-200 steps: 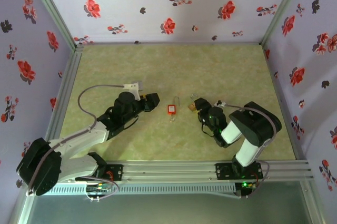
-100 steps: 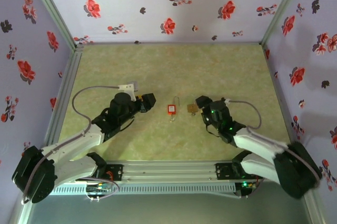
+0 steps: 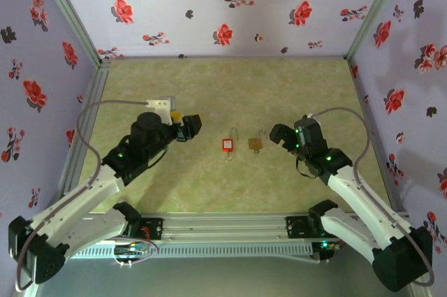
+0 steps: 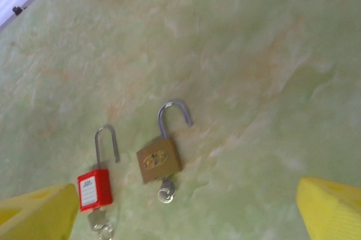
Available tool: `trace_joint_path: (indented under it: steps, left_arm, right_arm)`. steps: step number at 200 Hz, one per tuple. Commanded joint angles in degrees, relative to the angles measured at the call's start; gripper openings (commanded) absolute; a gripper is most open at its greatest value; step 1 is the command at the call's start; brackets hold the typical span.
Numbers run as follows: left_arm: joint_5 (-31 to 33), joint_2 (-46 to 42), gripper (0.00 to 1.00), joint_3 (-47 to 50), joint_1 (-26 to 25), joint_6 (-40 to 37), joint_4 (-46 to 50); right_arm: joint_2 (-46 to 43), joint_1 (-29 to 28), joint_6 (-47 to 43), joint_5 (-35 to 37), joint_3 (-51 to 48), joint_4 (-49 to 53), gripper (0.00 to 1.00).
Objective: Unlock with the key
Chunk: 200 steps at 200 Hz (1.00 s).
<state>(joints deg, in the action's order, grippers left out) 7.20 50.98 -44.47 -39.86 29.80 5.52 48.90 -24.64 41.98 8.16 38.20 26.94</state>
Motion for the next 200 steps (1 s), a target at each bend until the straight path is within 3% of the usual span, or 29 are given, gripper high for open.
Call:
trace_joint_path:
  steps: [1, 43, 73, 101, 117, 143, 170, 200]
  left_arm:
    - [5.3, -3.1, 0.88, -1.2, 3.2, -7.1, 8.0]
    - [4.4, -3.9, 0.95, -0.2, 19.3, -12.6, 8.9]
    - [3.2, -4.6, 1.00, 6.5, 30.5, -15.8, -1.1]
    - [3.1, -4.3, 1.00, 14.7, 38.4, -18.1, -11.2]
    - [3.7, -3.9, 1.00, 20.9, 40.7, -21.6, -19.6]
    - [4.9, -0.5, 1.00, 29.8, 41.9, -23.6, -37.6]
    - [3.9, 12.2, 1.00, 31.6, 42.0, -24.5, -49.6]
    - [1.1, 28.8, 1.00, 33.3, 42.0, -24.8, -68.8]
  right_arm:
    - [-1.2, 3.7, -14.1, 8.4, 2.8, 4.9, 0.99]
    - [3.0, 16.3, -23.0, 8.6, 2.9, -3.8, 0.99]
    - [8.7, 24.2, -25.2, 8.3, 2.4, -10.0, 0.99]
    - [10.8, 27.7, -27.3, 10.1, -1.6, -18.5, 0.99]
    - [10.1, 28.4, -28.0, 12.4, -6.2, -25.6, 0.99]
    - [9.5, 28.4, -30.1, 12.4, -18.1, -48.4, 0.99]
    - [15.8, 28.2, -29.0, 12.2, -24.6, -68.0, 0.99]
    - [30.6, 26.7, -30.6, 9.2, -28.2, -90.3, 0.99]
